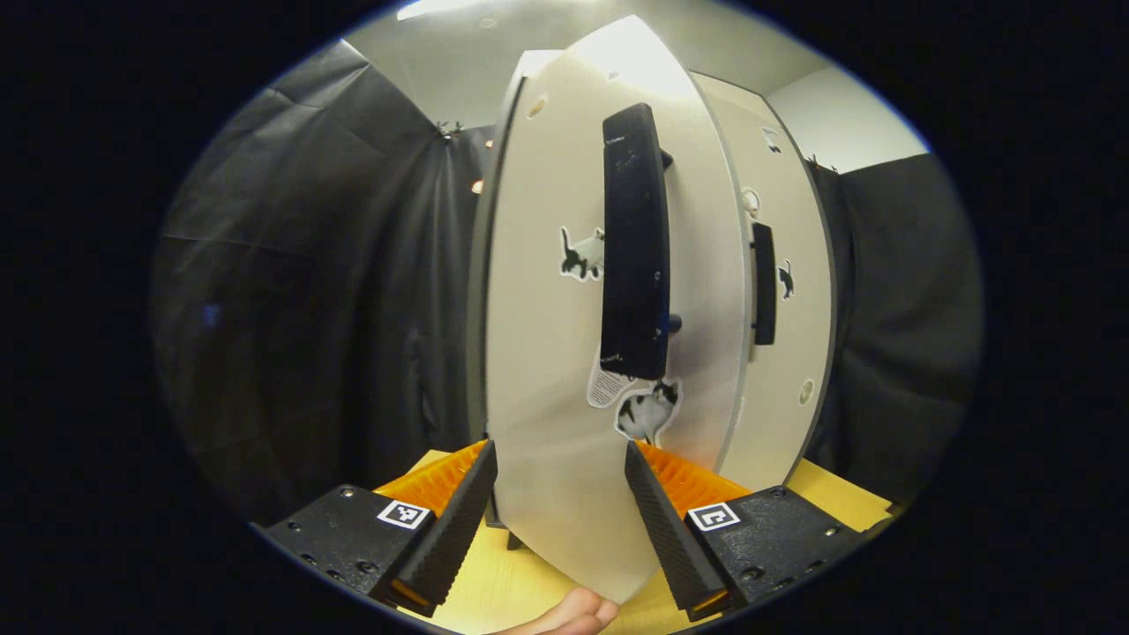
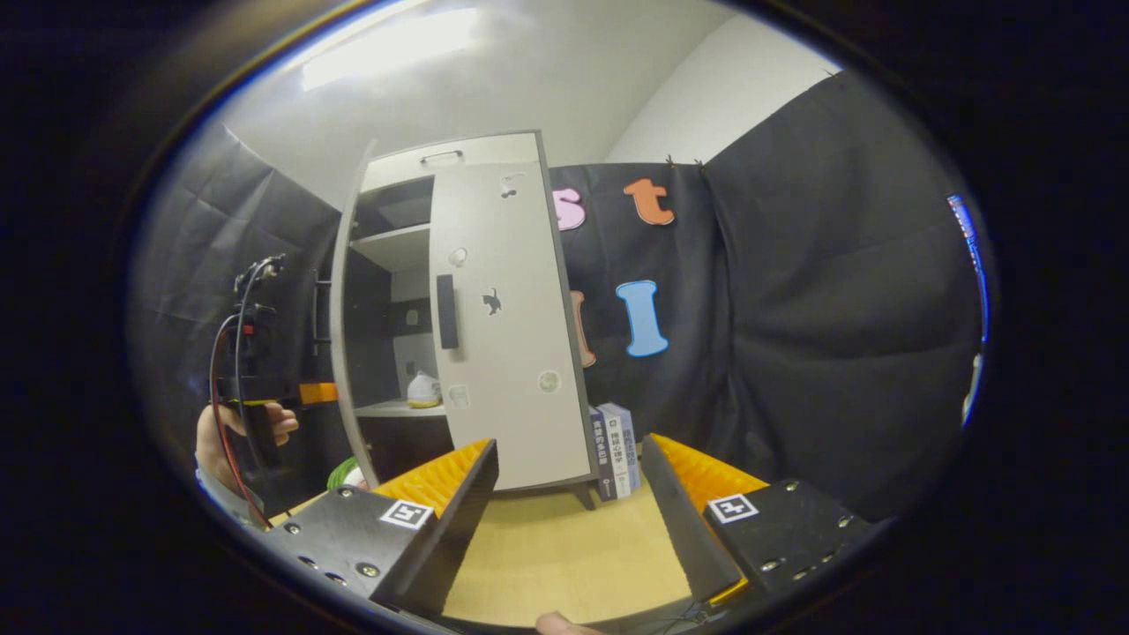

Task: Grab one shoe with the right hand and put it into the shoe cabinet, grab the other shoe with the left hand and put it into the shoe cabinet; then close the right door with the right hand and the left door with the left hand.

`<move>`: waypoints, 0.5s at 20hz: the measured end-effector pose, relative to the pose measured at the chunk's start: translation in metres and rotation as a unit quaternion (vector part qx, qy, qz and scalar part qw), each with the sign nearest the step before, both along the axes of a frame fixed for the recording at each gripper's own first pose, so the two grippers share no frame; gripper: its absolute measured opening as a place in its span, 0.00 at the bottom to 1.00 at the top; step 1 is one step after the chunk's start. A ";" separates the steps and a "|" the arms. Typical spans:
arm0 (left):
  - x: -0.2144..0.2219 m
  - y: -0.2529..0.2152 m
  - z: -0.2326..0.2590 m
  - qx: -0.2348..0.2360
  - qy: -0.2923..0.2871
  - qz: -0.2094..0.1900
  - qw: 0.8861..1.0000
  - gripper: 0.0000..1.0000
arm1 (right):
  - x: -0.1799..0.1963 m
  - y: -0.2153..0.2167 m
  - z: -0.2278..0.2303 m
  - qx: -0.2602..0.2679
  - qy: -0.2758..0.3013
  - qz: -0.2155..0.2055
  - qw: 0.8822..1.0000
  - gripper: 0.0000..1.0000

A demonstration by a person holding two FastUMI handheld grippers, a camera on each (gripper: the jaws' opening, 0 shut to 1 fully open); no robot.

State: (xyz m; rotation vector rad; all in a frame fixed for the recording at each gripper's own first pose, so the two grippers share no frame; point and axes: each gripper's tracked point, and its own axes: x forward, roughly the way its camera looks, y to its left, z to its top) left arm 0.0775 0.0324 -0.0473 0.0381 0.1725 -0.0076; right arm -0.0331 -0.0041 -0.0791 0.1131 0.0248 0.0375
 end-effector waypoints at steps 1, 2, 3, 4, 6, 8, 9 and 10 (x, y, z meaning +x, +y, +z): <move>-0.006 -0.003 -0.006 -0.005 0.014 -0.013 1.000 0.91 | 0.001 0.000 -0.002 0.005 0.005 -0.001 1.000 0.97; -0.012 -0.005 -0.011 -0.014 0.027 -0.025 0.999 0.94 | 0.003 0.002 -0.002 0.008 0.010 -0.001 1.000 0.97; -0.018 -0.005 -0.013 -0.021 0.035 -0.030 0.999 0.95 | 0.004 0.003 -0.001 0.009 0.013 -0.001 1.000 0.97; -0.025 -0.004 -0.017 -0.028 0.044 -0.031 0.998 0.95 | 0.005 0.005 0.001 0.005 0.014 -0.001 1.000 0.97; -0.036 0.000 -0.025 -0.036 0.052 -0.031 0.998 0.93 | 0.005 0.004 0.003 -0.012 0.015 -0.009 1.000 0.97; -0.041 0.001 -0.029 -0.042 0.060 -0.028 0.997 0.95 | 0.004 0.004 0.005 -0.019 0.015 -0.014 1.000 0.97; -0.043 0.004 -0.031 -0.045 0.061 -0.026 0.997 0.99 | 0.005 0.008 0.006 -0.015 0.016 -0.010 1.000 0.98; -0.047 0.008 -0.029 -0.046 0.061 -0.022 0.997 0.97 | 0.005 0.014 0.007 -0.008 0.017 -0.004 1.000 0.98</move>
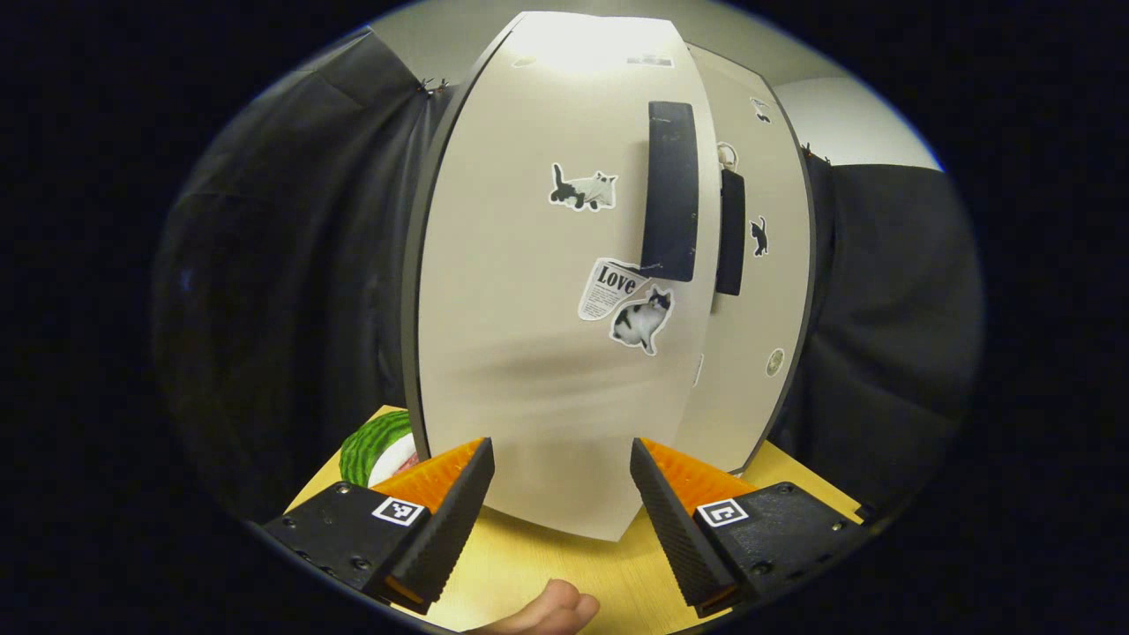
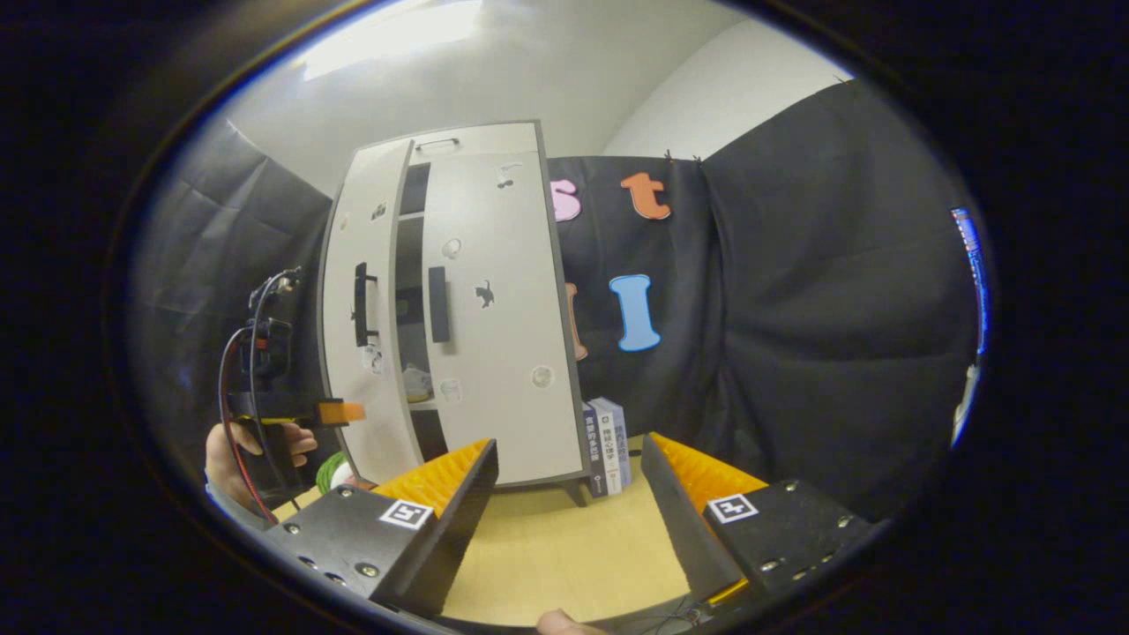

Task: Grab one shoe with the right hand and put it into the shoe cabinet, grab the other shoe with the left hand and put it into the shoe cabinet; then close the right door with the right hand and the left door with the left hand.

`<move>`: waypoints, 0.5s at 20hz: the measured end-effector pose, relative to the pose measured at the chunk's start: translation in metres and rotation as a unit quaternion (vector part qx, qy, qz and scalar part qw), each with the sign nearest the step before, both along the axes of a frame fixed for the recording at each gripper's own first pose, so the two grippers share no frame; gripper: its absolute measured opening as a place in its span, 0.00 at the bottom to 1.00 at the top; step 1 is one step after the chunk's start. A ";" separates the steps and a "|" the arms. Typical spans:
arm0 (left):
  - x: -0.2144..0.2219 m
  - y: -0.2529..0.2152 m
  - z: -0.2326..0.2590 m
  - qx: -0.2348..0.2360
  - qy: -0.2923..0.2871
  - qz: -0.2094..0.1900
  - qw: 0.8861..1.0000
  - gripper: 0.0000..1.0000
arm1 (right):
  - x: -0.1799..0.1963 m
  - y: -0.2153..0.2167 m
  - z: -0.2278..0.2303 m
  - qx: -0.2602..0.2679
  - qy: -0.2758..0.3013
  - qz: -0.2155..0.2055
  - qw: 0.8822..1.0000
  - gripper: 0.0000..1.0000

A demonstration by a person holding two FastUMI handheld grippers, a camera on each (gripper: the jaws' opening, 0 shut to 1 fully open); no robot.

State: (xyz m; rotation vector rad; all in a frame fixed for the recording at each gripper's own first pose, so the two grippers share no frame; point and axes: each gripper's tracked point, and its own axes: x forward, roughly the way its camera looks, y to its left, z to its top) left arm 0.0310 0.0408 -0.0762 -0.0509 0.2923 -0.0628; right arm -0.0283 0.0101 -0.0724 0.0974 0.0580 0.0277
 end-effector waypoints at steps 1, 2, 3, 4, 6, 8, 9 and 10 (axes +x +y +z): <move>-0.004 0.004 0.004 0.002 -0.008 0.002 1.000 0.97 | 0.001 0.004 0.000 0.004 -0.001 0.004 1.000 0.98; -0.008 0.009 0.007 0.008 -0.014 0.004 1.000 0.97 | 0.002 0.008 0.002 0.005 0.000 0.005 1.000 0.95; -0.016 0.016 0.010 0.020 -0.015 0.009 1.000 0.97 | 0.003 0.010 0.002 0.005 0.000 0.005 1.000 0.93; -0.021 0.022 0.013 0.031 -0.019 0.014 0.999 0.93 | 0.004 0.013 0.005 0.005 -0.001 0.004 1.000 0.97; -0.033 0.028 0.024 0.039 -0.028 0.019 0.999 0.96 | 0.004 0.020 0.008 0.000 -0.005 0.006 1.000 0.97; -0.048 0.031 0.033 0.040 -0.037 0.016 0.998 0.97 | 0.006 0.026 0.010 -0.004 -0.005 0.006 1.000 0.97; -0.055 0.032 0.037 0.043 -0.042 0.015 0.998 0.96 | 0.005 0.029 0.010 -0.006 -0.004 0.008 1.000 0.93; -0.061 0.033 0.042 0.045 -0.048 0.014 0.998 0.96 | 0.006 0.032 0.012 -0.009 -0.005 0.009 1.000 0.93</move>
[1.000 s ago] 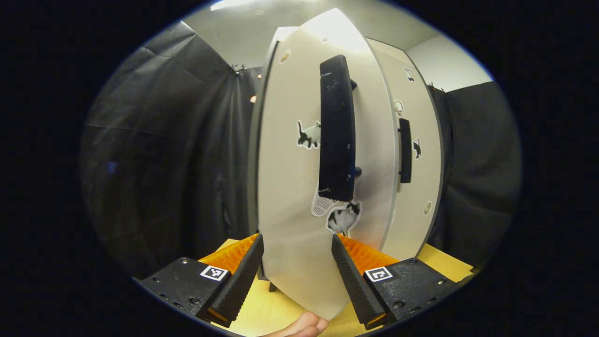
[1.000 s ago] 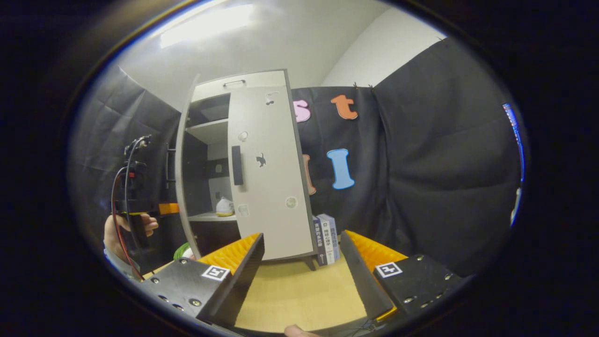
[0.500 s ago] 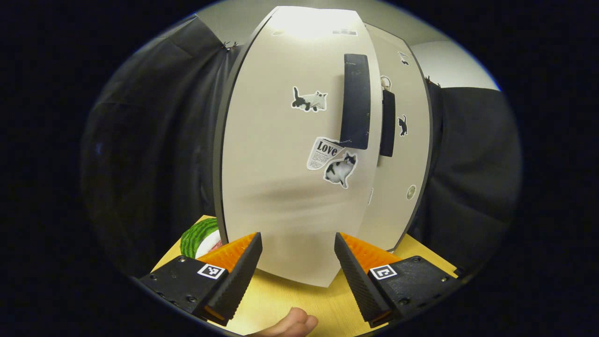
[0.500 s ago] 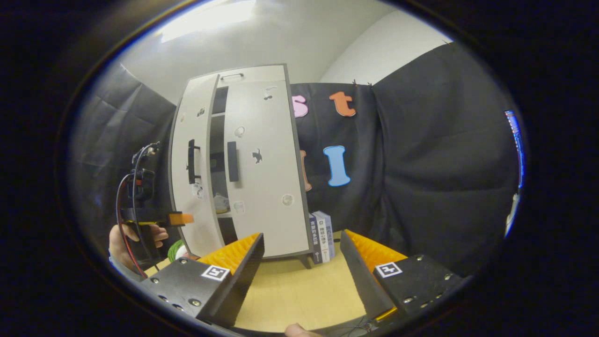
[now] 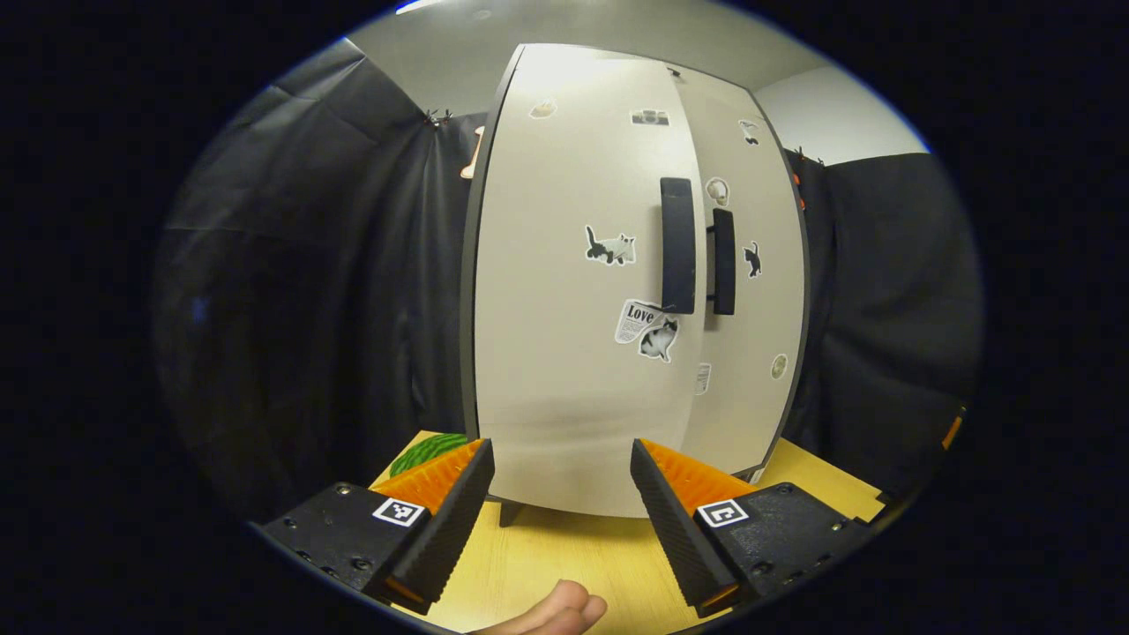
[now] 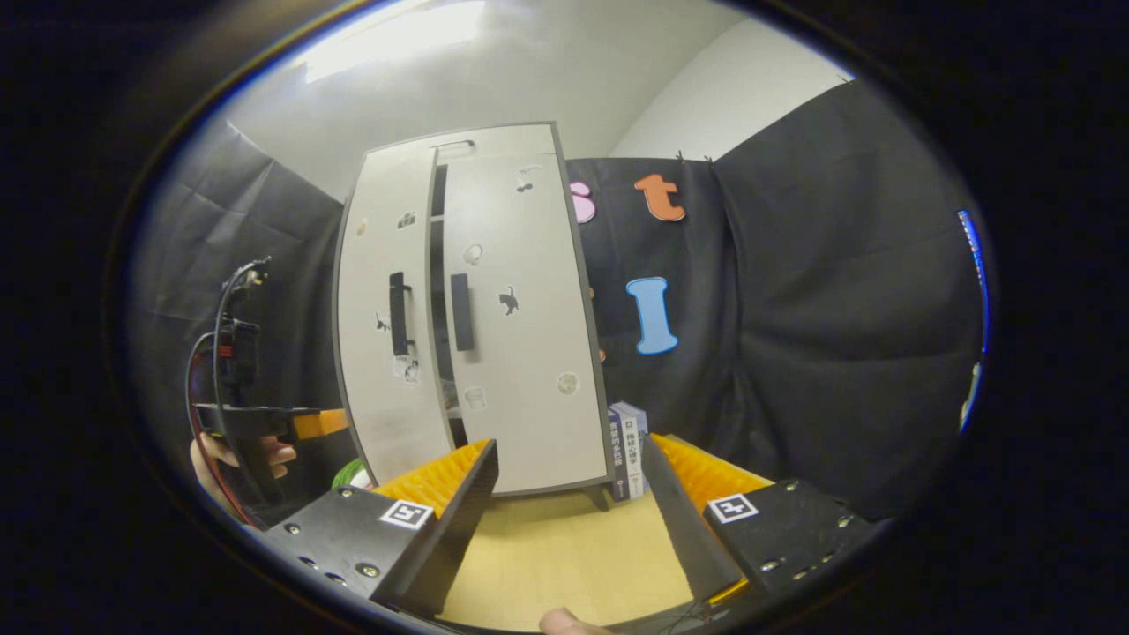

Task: Grab one shoe with the right hand and put it into the shoe cabinet, grab the other shoe with the left hand and put it into the shoe cabinet; then close the right door with the right hand and the left door with the left hand.

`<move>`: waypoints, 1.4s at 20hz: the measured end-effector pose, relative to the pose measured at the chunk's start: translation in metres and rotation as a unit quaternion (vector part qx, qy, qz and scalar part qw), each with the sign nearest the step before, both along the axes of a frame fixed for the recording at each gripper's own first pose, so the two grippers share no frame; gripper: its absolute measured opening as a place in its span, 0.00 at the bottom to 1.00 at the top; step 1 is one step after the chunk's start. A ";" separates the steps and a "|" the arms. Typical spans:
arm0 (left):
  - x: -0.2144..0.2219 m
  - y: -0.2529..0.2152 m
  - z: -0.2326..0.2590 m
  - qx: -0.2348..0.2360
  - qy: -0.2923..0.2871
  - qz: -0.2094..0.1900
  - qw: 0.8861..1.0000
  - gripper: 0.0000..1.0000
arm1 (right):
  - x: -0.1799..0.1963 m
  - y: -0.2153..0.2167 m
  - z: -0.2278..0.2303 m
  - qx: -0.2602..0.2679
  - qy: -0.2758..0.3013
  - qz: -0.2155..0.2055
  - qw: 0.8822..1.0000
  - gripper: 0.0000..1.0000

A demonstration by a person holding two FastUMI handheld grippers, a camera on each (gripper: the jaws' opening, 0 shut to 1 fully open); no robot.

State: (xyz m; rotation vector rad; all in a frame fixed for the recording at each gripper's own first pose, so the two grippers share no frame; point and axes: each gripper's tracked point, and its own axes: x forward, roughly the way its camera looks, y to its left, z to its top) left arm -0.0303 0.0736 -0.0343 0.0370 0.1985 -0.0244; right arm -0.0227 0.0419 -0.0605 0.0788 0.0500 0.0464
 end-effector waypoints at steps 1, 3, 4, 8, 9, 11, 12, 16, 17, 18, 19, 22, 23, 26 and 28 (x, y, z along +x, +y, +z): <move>-0.007 0.001 0.004 0.000 -0.004 0.001 1.000 0.96 | 0.000 0.002 0.001 -0.002 -0.001 0.001 1.000 0.97; -0.020 0.002 0.014 0.000 -0.014 0.000 1.000 0.96 | 0.001 0.008 0.004 -0.006 -0.002 0.004 1.000 0.93; -0.027 0.003 0.018 0.000 -0.020 0.000 1.000 0.96 | 0.000 0.010 0.006 -0.007 -0.004 0.005 1.000 0.97; -0.053 0.009 0.037 0.013 -0.037 0.006 0.999 0.96 | 0.000 0.021 0.016 -0.009 -0.014 0.011 1.000 0.94; -0.060 0.011 0.039 0.014 -0.040 0.008 0.999 0.96 | 0.000 0.023 0.016 -0.012 -0.014 0.012 1.000 0.94; -0.074 0.014 0.041 0.012 -0.043 0.010 0.999 0.96 | 0.000 0.026 0.016 -0.015 -0.014 0.015 1.000 0.97; -0.080 0.014 0.042 0.005 -0.047 0.010 0.999 0.96 | -0.001 0.028 0.017 -0.015 -0.014 0.018 1.000 0.98; -0.098 0.019 0.043 -0.011 -0.054 0.016 0.998 0.93 | -0.001 0.034 0.020 -0.017 -0.013 0.022 1.000 0.98; -0.104 0.020 0.045 -0.010 -0.059 0.014 0.998 0.96 | -0.001 0.035 0.022 -0.021 -0.015 0.023 0.999 0.98; -0.107 0.019 0.048 -0.007 -0.066 0.012 0.998 0.96 | -0.001 0.038 0.023 -0.024 -0.017 0.024 0.999 0.97; -0.111 0.019 0.049 -0.005 -0.070 0.011 0.997 0.96 | -0.001 0.040 0.024 -0.026 -0.018 0.026 0.999 0.97; -0.114 0.010 0.054 -0.010 -0.079 -0.004 0.997 0.96 | 0.001 0.042 0.026 -0.012 -0.018 0.024 0.999 0.97; -0.116 0.008 0.054 -0.008 -0.078 -0.008 0.997 0.96 | 0.002 0.039 0.026 -0.006 -0.015 0.018 1.000 0.94; -0.117 0.006 0.056 -0.008 -0.082 -0.006 0.997 0.96 | 0.001 0.032 0.031 -0.005 -0.021 0.009 1.000 0.98; -0.117 0.007 0.061 -0.011 -0.089 -0.001 0.996 0.96 | -0.003 0.033 0.034 -0.005 -0.026 0.017 0.999 0.98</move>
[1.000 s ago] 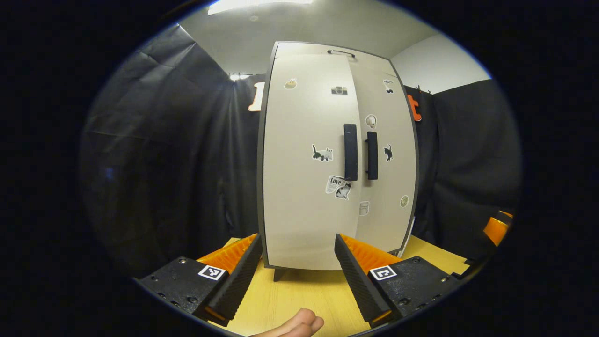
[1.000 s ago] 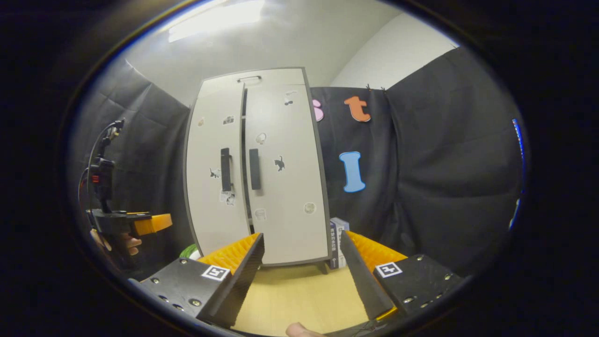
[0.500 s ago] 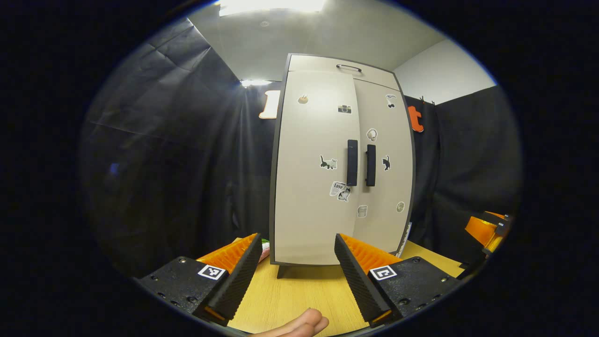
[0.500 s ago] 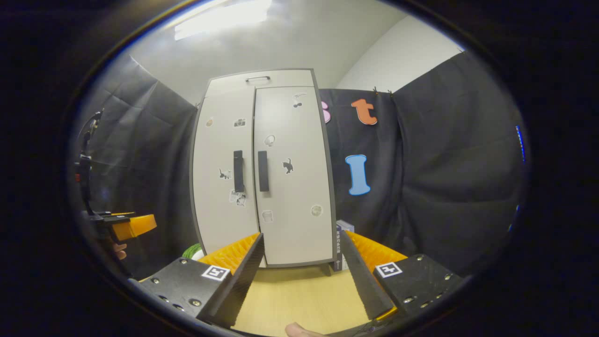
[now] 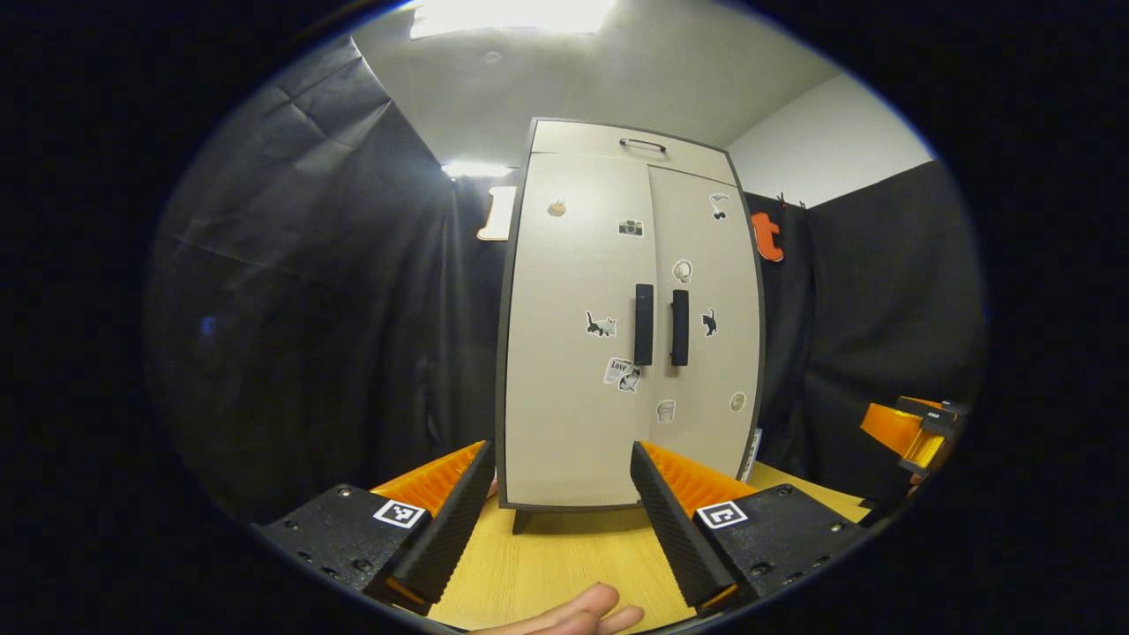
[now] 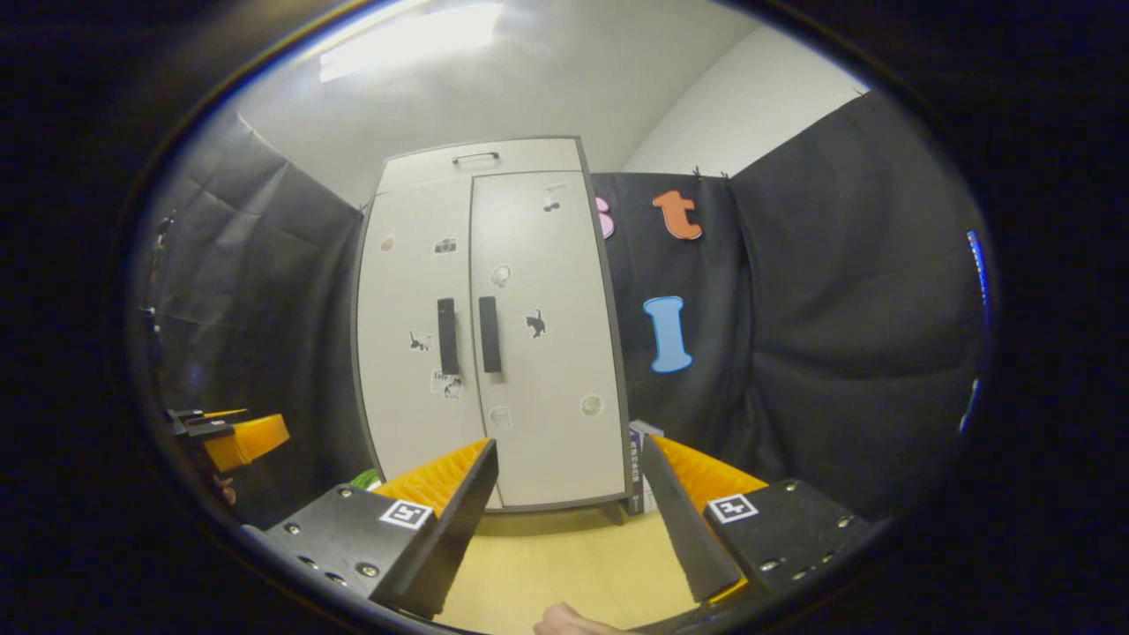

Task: Grab one shoe with the right hand and put it into the shoe cabinet, grab the other shoe with the left hand and put it into the shoe cabinet; then close the right door with the right hand and the left door with the left hand.

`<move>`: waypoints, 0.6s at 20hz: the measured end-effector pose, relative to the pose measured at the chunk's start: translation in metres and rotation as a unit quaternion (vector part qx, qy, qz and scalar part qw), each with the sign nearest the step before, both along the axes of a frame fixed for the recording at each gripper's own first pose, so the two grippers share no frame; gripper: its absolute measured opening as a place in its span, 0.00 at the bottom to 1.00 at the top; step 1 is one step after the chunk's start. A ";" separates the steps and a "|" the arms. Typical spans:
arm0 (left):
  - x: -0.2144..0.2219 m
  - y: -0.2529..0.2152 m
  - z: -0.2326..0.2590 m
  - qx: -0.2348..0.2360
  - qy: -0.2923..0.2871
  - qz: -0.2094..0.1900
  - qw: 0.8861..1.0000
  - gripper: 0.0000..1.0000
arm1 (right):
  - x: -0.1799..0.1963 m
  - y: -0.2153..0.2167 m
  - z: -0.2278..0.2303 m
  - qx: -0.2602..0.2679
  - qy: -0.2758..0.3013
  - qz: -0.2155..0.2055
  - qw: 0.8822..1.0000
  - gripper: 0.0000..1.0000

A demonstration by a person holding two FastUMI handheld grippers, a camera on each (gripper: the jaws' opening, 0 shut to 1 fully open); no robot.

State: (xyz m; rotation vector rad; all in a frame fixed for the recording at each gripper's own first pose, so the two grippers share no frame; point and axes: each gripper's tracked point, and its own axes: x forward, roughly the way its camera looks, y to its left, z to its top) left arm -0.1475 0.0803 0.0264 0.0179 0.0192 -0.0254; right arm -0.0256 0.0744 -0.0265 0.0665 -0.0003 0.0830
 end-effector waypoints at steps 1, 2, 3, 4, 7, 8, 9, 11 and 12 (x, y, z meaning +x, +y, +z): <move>-0.001 0.000 0.002 0.001 -0.002 0.002 1.000 0.96 | -0.002 0.000 0.002 0.000 -0.003 0.005 1.000 0.98; -0.001 -0.001 0.004 0.001 -0.003 0.003 1.000 0.96 | -0.003 0.000 0.003 0.000 -0.006 0.009 1.000 0.98; -0.002 -0.005 0.005 0.002 -0.007 0.001 1.000 0.96 | -0.004 0.001 0.005 -0.002 -0.008 0.012 1.000 0.98; -0.003 -0.009 0.007 0.007 -0.008 -0.002 1.000 0.96 | -0.005 0.000 0.005 -0.006 -0.010 0.015 1.000 0.98; -0.005 -0.020 0.013 0.009 -0.024 -0.013 1.000 0.95 | -0.008 0.001 0.009 -0.007 -0.019 0.024 1.000 0.98; -0.004 -0.024 0.014 0.007 -0.026 -0.017 0.999 0.91 | -0.008 0.001 0.009 -0.003 -0.020 0.027 0.999 0.98; -0.002 -0.028 0.013 0.005 -0.024 -0.019 1.000 0.91 | -0.008 0.000 0.010 0.004 -0.022 0.029 0.999 0.98; 0.003 -0.030 0.011 0.000 -0.022 -0.013 1.000 0.95 | -0.009 -0.005 0.013 0.018 -0.027 0.030 0.999 0.98; 0.005 -0.031 0.011 -0.001 -0.024 -0.014 1.000 0.95 | -0.009 -0.010 0.015 0.026 -0.030 0.028 0.999 0.94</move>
